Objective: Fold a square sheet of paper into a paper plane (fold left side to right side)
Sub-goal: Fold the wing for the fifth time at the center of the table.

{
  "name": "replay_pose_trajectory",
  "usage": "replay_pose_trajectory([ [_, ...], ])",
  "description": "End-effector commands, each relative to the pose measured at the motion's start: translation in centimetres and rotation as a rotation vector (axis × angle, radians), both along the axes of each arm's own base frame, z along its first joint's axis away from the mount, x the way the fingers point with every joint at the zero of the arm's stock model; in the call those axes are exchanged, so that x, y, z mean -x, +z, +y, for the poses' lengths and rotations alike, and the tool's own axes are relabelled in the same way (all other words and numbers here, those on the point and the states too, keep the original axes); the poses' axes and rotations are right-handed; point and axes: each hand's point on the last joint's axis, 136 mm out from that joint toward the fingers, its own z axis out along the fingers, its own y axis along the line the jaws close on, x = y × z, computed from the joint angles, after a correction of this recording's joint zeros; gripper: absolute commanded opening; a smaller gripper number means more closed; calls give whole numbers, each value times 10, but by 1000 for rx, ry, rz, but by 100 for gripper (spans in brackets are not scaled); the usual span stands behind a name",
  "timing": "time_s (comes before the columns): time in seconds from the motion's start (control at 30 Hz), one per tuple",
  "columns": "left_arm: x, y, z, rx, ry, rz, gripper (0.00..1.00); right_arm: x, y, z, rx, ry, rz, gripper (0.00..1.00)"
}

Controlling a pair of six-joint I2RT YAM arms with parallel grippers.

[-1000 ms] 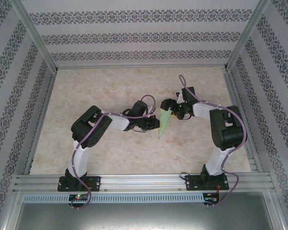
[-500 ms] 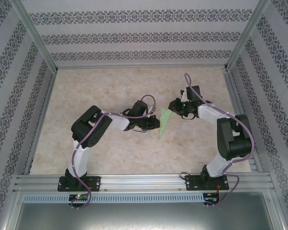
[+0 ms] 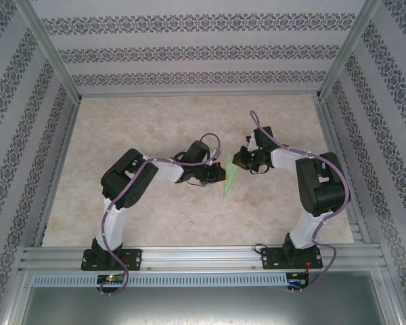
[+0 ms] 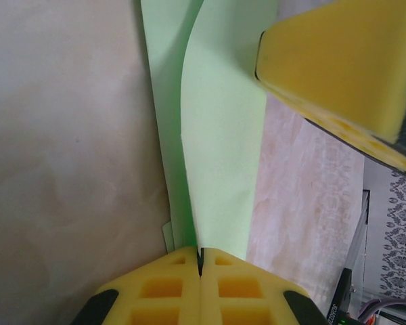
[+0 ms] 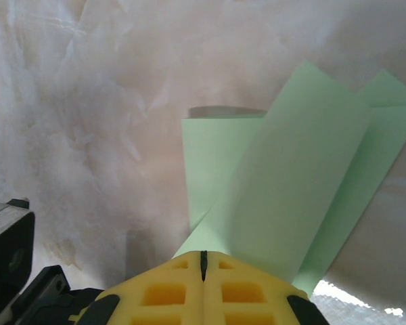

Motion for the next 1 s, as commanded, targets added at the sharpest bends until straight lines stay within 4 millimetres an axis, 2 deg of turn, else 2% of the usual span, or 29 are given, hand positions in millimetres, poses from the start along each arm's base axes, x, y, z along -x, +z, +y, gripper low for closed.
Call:
replay_pose_trajectory([
  [0.0, 4, -27, 6, -72, -8, 28, 1, 5, -8, 1, 31, 24, 18, 0],
  [0.53, 5, -32, 7, -84, -6, 50, 1, 11, -30, -11, 71, 11, 48, 0],
  [0.83, 6, -33, 4, -79, -12, 51, 1, 24, -45, -19, 101, 0, 104, 0],
  [0.97, 5, -25, 2, -62, -15, 41, 4, 32, -54, -23, 111, 0, 135, 0],
])
